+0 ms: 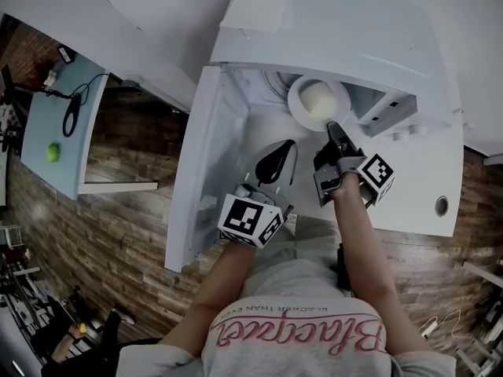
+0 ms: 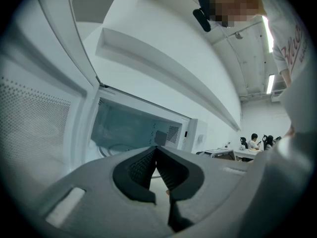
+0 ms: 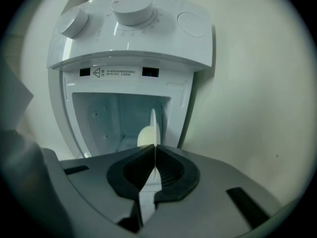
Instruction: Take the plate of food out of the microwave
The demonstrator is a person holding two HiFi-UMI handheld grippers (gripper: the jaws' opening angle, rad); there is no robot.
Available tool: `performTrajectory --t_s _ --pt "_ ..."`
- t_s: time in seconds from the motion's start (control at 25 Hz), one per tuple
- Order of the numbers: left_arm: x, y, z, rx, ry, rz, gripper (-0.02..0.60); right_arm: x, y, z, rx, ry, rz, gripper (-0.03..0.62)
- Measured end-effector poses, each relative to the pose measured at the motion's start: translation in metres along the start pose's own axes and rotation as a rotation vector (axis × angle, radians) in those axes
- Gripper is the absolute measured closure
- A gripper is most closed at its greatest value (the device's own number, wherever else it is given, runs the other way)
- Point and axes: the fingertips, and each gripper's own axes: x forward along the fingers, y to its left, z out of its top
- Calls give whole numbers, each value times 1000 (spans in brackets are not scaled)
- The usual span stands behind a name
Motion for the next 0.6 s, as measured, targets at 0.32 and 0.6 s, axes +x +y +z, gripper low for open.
performTrajectory --t_s 0.32,0.6 --pt "-6 -9 -1 -19 -10 -19 575 -12 5 -5 -28 -5 25 576" --pt "-10 -22 -3 -37 -25 -34 575 -27 9 -8 -51 11 49 576"
